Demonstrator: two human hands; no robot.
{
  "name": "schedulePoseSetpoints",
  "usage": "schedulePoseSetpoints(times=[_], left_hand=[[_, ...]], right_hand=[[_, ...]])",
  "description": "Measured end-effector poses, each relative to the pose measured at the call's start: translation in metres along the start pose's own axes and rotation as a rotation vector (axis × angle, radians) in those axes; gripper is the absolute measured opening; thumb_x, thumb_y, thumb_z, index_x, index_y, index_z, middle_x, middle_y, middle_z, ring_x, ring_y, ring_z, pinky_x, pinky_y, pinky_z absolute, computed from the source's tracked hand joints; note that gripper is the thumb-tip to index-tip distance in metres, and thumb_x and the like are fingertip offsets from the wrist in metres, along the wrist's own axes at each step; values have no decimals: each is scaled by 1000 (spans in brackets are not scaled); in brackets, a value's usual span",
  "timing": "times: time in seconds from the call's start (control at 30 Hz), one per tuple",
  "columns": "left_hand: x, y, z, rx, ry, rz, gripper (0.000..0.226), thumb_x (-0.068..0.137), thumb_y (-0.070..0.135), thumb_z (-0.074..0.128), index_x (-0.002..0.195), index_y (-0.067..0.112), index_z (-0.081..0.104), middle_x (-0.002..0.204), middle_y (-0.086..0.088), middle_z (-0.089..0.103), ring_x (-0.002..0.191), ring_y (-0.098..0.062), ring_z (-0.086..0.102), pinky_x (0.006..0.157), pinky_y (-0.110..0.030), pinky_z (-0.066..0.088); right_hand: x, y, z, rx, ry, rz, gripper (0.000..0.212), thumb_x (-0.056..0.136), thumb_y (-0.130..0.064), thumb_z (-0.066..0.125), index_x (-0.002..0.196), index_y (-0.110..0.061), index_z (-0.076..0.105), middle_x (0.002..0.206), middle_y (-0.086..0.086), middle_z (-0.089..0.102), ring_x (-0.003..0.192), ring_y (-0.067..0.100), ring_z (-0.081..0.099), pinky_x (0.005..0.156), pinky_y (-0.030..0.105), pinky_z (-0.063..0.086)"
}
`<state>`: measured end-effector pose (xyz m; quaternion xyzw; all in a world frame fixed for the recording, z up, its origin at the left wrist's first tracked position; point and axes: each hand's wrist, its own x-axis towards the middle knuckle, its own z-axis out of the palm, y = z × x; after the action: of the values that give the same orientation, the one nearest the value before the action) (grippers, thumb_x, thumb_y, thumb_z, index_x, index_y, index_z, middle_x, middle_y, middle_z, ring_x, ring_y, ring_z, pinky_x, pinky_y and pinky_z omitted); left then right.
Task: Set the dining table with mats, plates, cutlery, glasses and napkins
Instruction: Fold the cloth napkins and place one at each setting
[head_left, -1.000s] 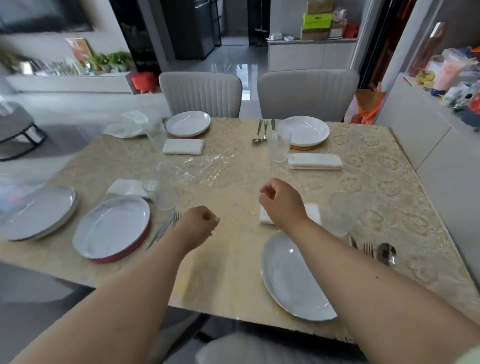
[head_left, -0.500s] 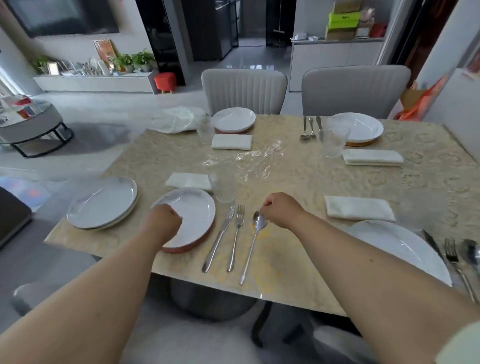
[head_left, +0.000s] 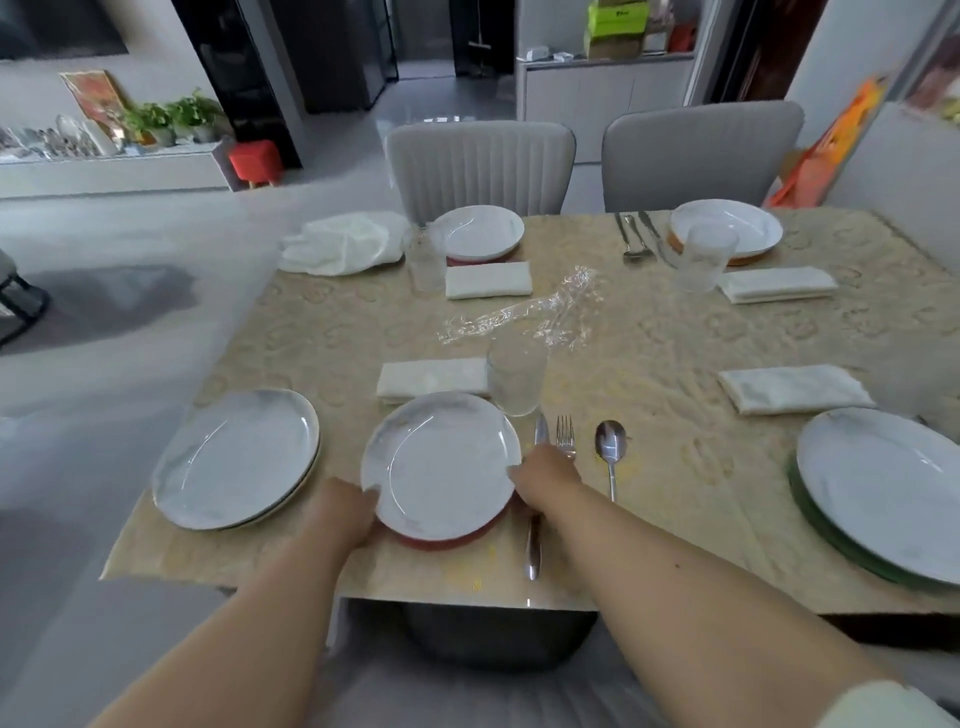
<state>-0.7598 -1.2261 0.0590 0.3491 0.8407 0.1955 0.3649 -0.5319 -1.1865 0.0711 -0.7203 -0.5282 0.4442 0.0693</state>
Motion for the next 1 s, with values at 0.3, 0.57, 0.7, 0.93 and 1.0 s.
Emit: schedulePoseSetpoints(times=[0.3, 0.57, 0.7, 0.93, 1.0], left_hand=[[7, 7, -4, -60, 6, -102, 22, 93, 22, 52, 88, 2, 61, 86, -10, 62, 79, -24, 55, 67, -27, 41], [27, 2, 11, -161, -109, -142, 20, 78, 15, 56, 93, 2, 59, 87, -16, 64, 80, -31, 63, 75, -38, 52], [27, 9, 11, -82, -97, -109, 35, 91, 9, 51, 122, -6, 56, 118, -20, 62, 108, -36, 62, 91, -44, 54], [17, 9, 13, 127, -21, -50, 30, 90, 6, 47, 115, -7, 54, 116, -24, 60, 107, -38, 59, 89, -40, 49], [12, 7, 13, 151, -27, -35, 29, 88, 7, 48, 113, -7, 53, 113, -23, 59, 105, -37, 58, 89, -40, 49]], right_hand=[[3, -7, 9, 98, 116, 111, 35, 94, -24, 44, 118, -2, 57, 120, 13, 61, 108, 30, 57, 76, 26, 39], [4, -25, 7, 51, 11, 165, 35, 92, -17, 46, 122, -2, 56, 122, 14, 61, 108, 31, 61, 75, 29, 44], [6, -27, 12, 16, 57, 183, 34, 95, -11, 42, 125, -2, 52, 130, 14, 55, 117, 30, 55, 84, 29, 44], [-1, -13, 21, 80, 116, 216, 34, 91, -7, 45, 125, -3, 50, 121, 13, 59, 109, 30, 59, 74, 29, 43], [-5, -9, 22, 84, 121, 226, 38, 91, -7, 45, 128, -4, 49, 121, 13, 59, 108, 31, 59, 75, 29, 44]])
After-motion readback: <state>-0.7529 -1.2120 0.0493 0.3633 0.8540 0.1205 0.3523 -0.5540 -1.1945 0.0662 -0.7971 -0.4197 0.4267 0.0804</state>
